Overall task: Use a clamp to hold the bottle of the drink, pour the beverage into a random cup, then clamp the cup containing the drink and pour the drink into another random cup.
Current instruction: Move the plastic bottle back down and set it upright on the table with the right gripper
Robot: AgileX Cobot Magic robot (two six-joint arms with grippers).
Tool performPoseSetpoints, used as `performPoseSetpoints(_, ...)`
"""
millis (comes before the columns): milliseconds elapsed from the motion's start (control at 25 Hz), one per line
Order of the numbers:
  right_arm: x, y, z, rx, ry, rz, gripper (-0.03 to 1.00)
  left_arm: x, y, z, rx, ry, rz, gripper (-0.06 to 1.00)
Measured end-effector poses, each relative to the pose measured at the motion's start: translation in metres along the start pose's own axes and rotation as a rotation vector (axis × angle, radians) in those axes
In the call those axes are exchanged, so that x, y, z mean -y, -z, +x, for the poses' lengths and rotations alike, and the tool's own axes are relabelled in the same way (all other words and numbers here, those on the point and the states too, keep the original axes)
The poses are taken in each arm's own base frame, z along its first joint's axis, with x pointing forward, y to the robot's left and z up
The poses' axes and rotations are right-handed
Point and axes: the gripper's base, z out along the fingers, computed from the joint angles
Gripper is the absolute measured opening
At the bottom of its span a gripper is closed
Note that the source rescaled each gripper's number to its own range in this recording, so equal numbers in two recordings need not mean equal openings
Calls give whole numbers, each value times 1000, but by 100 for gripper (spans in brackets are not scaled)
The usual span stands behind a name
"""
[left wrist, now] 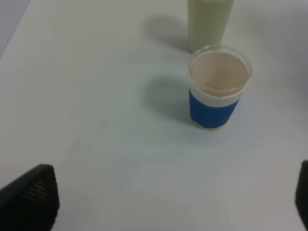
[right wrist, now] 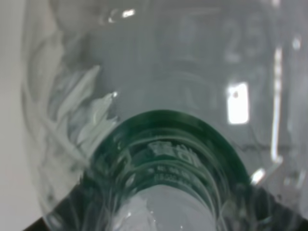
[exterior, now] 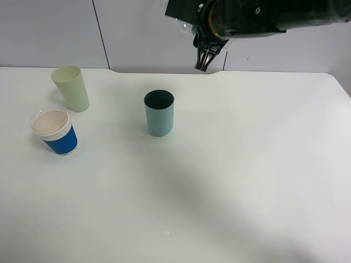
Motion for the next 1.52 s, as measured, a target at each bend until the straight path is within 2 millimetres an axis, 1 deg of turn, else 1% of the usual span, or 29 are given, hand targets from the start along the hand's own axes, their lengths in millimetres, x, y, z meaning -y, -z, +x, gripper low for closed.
performPoseSetpoints(160, 25, 21, 11, -12, -201, -12, 1, 0, 0, 0, 0, 0, 0, 100)
performPoseSetpoints(360, 48, 39, 28, -29, -411, -37, 1, 0, 0, 0, 0, 0, 0, 100)
performPoseSetpoints(520, 61, 52, 38, -17, -584, -70, 1, 0, 0, 0, 0, 0, 0, 100)
performPoseSetpoints(680, 65, 60, 48, 41, -668, -105, 1, 0, 0, 0, 0, 0, 0, 100)
performPoseSetpoints(960, 46, 67, 84, 141, -744, -138, 1, 0, 0, 0, 0, 0, 0, 100)
performPoseSetpoints(1080, 33, 68, 102, 158, -789, -141, 1, 0, 0, 0, 0, 0, 0, 100)
performPoseSetpoints(1240, 11, 63, 123, 182, -835, -143, 1, 0, 0, 0, 0, 0, 0, 100)
performPoseSetpoints(1360, -6, 62, 137, 250, -852, -123, 1, 0, 0, 0, 0, 0, 0, 100)
performPoseSetpoints(1520, -20, 61, 148, 391, -883, -41, 1, 0, 0, 0, 0, 0, 0, 100)
